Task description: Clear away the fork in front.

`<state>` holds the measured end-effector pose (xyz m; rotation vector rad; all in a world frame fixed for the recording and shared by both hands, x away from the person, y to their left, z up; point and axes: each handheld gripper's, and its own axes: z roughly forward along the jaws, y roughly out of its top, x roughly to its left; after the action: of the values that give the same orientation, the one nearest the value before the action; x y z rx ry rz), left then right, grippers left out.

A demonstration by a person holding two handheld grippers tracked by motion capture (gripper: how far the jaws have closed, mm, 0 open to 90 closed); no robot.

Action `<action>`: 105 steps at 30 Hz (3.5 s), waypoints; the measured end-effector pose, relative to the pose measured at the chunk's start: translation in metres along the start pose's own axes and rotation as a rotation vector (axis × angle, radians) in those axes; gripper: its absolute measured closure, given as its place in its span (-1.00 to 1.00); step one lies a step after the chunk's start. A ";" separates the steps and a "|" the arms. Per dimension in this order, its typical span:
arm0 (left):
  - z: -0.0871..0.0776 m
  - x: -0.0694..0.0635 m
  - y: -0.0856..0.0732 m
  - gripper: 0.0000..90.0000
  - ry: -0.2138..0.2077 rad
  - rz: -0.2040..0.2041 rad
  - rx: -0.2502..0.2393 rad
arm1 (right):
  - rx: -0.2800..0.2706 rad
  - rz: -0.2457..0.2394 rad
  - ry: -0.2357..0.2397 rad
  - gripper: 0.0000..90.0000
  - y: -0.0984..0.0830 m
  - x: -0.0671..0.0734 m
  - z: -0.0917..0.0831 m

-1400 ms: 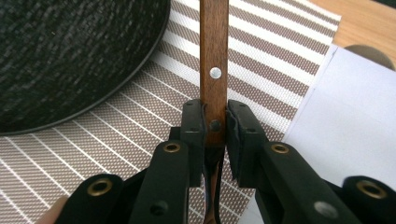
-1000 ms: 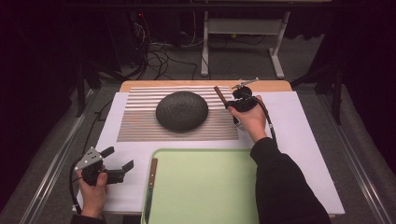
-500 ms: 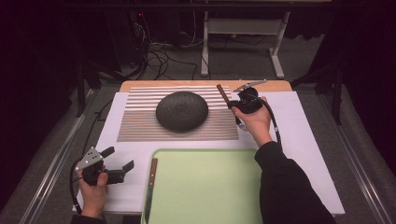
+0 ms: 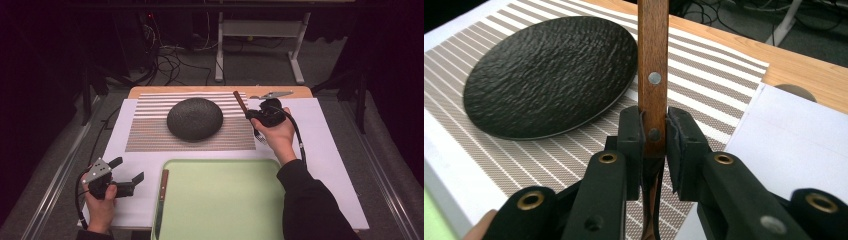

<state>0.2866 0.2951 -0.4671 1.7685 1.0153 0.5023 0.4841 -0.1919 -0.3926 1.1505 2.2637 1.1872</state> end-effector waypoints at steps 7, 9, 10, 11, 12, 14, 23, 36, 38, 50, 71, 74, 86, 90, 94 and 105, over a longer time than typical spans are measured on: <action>-0.001 -0.001 0.002 -1.00 0.007 0.008 -0.004 | -0.030 -0.011 0.015 0.74 -0.007 0.008 -0.012; -0.001 -0.001 0.002 -1.00 0.002 0.005 -0.007 | -0.034 -0.017 0.014 0.74 -0.009 0.010 -0.015; -0.001 -0.002 0.003 -1.00 0.000 0.006 -0.008 | -0.037 -0.014 0.017 0.74 -0.010 0.010 -0.016; 0.000 -0.003 0.004 -1.00 0.000 0.008 -0.007 | -0.042 -0.013 0.017 0.74 -0.011 0.011 -0.017; 0.001 -0.004 0.004 -1.00 -0.002 0.011 -0.005 | -0.047 -0.011 0.017 0.74 -0.012 0.011 -0.019; 0.002 -0.007 0.006 -1.00 -0.008 0.016 -0.004 | -0.054 -0.011 0.023 0.74 -0.014 0.013 -0.021; 0.009 -0.028 0.020 -1.00 -0.006 0.082 0.019 | -0.084 -0.014 0.050 0.74 -0.025 0.022 -0.032; 0.025 -0.050 0.045 -1.00 -0.087 0.102 0.002 | -0.108 -0.025 0.078 0.74 -0.039 0.034 -0.045; 0.028 -0.054 0.049 -1.00 -0.102 0.105 0.000 | -0.108 -0.028 0.083 0.74 -0.041 0.037 -0.046; 0.044 -0.075 0.069 -1.00 -0.177 0.126 -0.016 | -0.123 -0.048 0.115 0.74 -0.051 0.049 -0.055; 0.065 -0.098 0.081 -1.00 -0.290 0.113 -0.023 | -0.144 -0.082 0.183 0.74 -0.064 0.081 -0.062; 0.068 -0.101 0.082 -1.00 -0.318 0.096 -0.028 | -0.146 -0.089 0.194 0.74 -0.065 0.086 -0.064; 0.074 -0.116 0.089 -0.63 -0.326 0.007 -0.055 | -0.162 -0.134 0.235 0.74 -0.069 0.111 -0.070; 0.076 -0.120 0.090 -0.47 -0.323 -0.009 -0.057 | -0.164 -0.145 0.253 0.74 -0.071 0.119 -0.070; 0.079 -0.122 0.091 -0.35 -0.333 -0.030 -0.042 | -0.171 -0.161 0.268 0.74 -0.072 0.128 -0.070; 0.079 -0.129 0.092 -0.11 -0.383 -0.035 -0.066 | -0.176 -0.189 0.314 0.74 -0.074 0.146 -0.065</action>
<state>0.3080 0.1313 -0.4026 1.7010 0.7494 0.1610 0.3175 -0.1354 -0.4032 0.7089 2.3654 1.5399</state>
